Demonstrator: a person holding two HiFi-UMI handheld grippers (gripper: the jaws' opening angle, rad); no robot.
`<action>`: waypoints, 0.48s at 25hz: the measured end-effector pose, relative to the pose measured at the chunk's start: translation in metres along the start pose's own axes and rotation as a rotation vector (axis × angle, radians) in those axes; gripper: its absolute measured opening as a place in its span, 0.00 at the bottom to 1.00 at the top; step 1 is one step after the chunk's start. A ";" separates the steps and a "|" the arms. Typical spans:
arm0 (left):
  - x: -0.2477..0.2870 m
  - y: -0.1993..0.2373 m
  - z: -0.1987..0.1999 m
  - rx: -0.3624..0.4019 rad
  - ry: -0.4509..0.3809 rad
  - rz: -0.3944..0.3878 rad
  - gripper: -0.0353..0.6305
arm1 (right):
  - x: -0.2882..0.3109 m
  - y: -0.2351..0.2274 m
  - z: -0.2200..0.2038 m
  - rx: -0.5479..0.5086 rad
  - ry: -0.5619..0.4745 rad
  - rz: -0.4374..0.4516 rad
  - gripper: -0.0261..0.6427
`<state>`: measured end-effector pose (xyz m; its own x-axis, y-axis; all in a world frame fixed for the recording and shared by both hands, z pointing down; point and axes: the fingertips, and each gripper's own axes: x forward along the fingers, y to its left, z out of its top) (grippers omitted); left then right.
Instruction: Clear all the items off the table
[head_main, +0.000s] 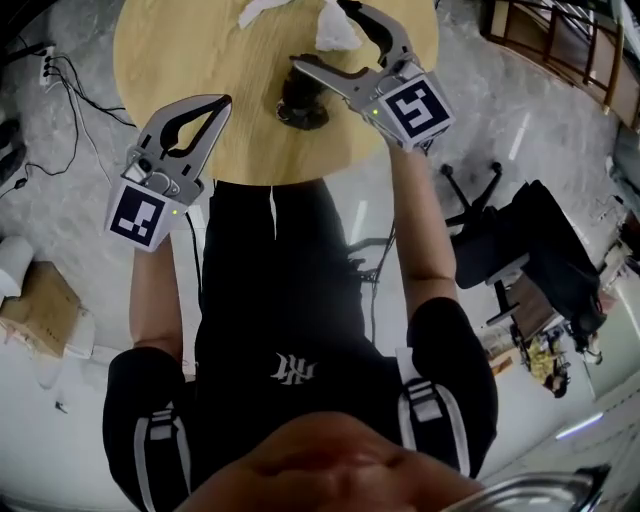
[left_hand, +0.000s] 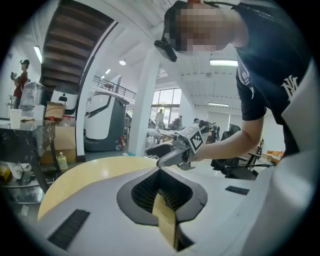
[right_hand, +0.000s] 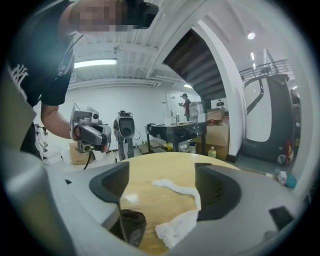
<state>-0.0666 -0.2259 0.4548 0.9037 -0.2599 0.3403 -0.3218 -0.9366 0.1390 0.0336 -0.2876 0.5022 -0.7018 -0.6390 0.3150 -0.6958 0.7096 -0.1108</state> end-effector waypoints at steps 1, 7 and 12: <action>0.004 0.003 -0.006 0.006 0.008 -0.004 0.07 | 0.006 -0.005 -0.006 -0.006 0.014 -0.004 0.67; 0.025 0.026 -0.037 -0.012 0.027 -0.012 0.07 | 0.035 -0.032 -0.036 -0.010 0.086 -0.010 0.72; 0.033 0.033 -0.038 0.002 0.023 -0.029 0.07 | 0.048 -0.058 -0.046 -0.035 0.179 -0.019 0.72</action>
<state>-0.0581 -0.2568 0.5061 0.9059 -0.2269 0.3577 -0.2947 -0.9442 0.1474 0.0475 -0.3457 0.5672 -0.6477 -0.5919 0.4797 -0.7012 0.7094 -0.0714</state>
